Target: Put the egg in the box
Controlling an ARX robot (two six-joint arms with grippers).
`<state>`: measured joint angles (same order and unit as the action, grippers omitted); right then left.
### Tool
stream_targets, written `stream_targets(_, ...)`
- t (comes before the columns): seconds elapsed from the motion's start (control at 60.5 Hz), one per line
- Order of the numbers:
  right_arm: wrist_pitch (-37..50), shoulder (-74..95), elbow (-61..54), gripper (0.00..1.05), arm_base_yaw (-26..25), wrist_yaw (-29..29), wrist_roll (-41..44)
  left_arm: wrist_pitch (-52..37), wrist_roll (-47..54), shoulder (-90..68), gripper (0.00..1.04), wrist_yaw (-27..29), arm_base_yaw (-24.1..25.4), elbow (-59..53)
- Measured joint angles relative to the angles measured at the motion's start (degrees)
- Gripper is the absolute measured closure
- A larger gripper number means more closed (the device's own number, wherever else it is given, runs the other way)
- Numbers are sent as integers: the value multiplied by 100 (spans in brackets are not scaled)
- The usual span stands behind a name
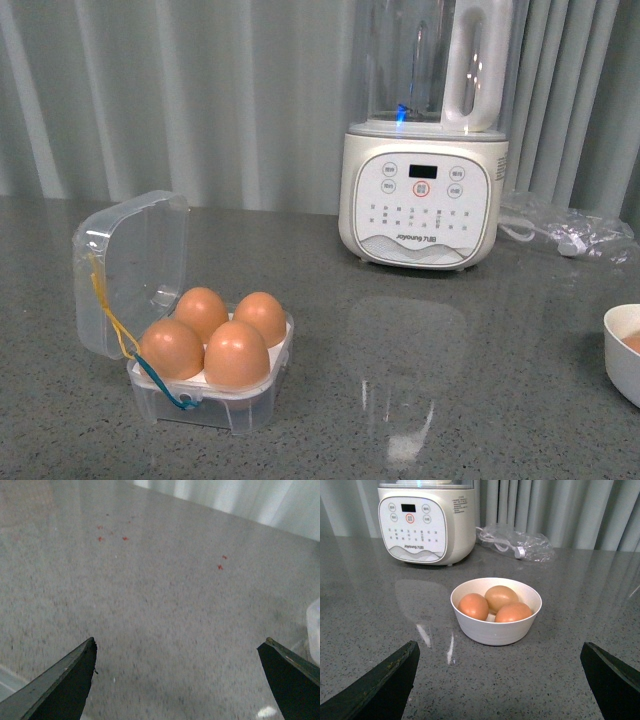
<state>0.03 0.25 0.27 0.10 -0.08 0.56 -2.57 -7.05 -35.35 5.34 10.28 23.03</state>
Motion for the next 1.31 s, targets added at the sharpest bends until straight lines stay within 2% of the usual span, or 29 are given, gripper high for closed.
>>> stream_targets(0.149,0,0,0,7,0,0,-2,-549,284,-1320,7,-734,505,872)
stream_targets(0.347,0,0,0,7,0,0,0,-597,470,-2544,7,-1058,468,1867)
stream_targets(0.496,0,0,0,7,0,0,0,-538,540,-3025,7,-1047,48,2343)
stream_targets(0.776,0,0,0,7,0,0,-2,-625,503,-3637,7,-994,-837,2520)
stream_targets(1.024,0,0,0,7,0,0,-2,-883,531,-3648,7,-763,-1318,2476)
stream_targets(1.305,0,0,0,7,0,0,0,-1106,863,-3884,7,-404,-1644,2308)
